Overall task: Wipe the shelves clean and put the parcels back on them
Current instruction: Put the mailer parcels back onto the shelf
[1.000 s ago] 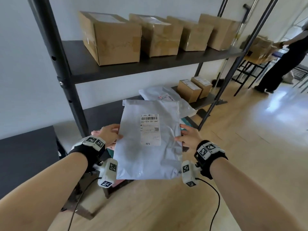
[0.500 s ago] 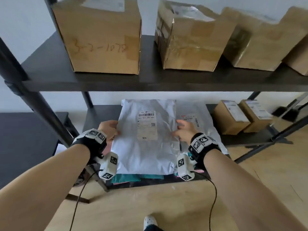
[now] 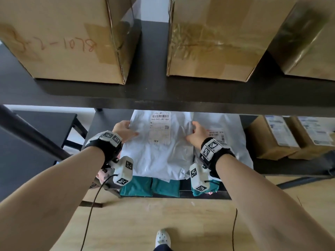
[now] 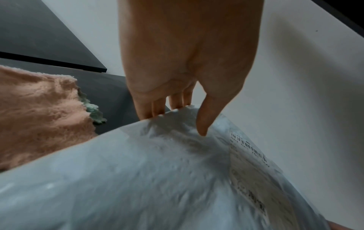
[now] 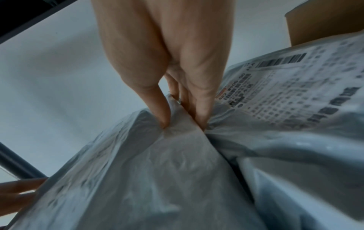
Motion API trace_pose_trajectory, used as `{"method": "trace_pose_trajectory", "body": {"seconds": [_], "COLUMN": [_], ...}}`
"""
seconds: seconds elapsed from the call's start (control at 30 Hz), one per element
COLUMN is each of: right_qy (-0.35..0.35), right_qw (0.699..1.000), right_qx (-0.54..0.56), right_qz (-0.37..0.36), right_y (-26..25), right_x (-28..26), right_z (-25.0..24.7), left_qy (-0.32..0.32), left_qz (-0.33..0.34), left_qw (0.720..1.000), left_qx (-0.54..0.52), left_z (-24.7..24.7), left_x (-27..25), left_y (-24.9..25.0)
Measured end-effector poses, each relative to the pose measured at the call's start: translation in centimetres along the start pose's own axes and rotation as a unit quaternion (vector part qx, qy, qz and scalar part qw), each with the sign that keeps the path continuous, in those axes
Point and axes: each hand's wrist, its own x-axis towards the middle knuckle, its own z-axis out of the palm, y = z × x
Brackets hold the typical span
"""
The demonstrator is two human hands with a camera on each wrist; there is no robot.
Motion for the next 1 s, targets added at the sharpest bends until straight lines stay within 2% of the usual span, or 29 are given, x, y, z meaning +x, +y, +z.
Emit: {"method": "trace_pose_trajectory", "body": {"seconds": [0.13,0.27,0.47,0.77,1.0], "right_qy": [-0.014,-0.058,-0.107,-0.087,-0.074], "right_qw": [1.0,0.996,0.983,0.986,0.988], "right_qx": [-0.025,-0.057,-0.127,-0.114,-0.101], "right_qz": [-0.008,-0.032,-0.077,-0.09,-0.085], "right_y": [-0.2,-0.3,-0.4,-0.5,-0.9], "right_x": [0.7,0.3,-0.7,-2.8,-8.6], "right_z": [0.3,0.5,1.2,0.7,1.0], "left_qy": [-0.006,0.001,-0.03,-0.053,-0.056], "left_qz": [0.002,0.006,0.062,0.105,0.116], "left_qw": [1.0,1.0,0.986,0.961,0.956], "left_qx": [0.013,0.026,0.15,0.249,0.262], "left_z": [0.2,0.9,1.8,2.2,0.1], "left_x": [0.6,0.3,-1.5,-5.8,-10.9], "left_y": [0.9,0.9,0.8,0.0,-1.2]}}
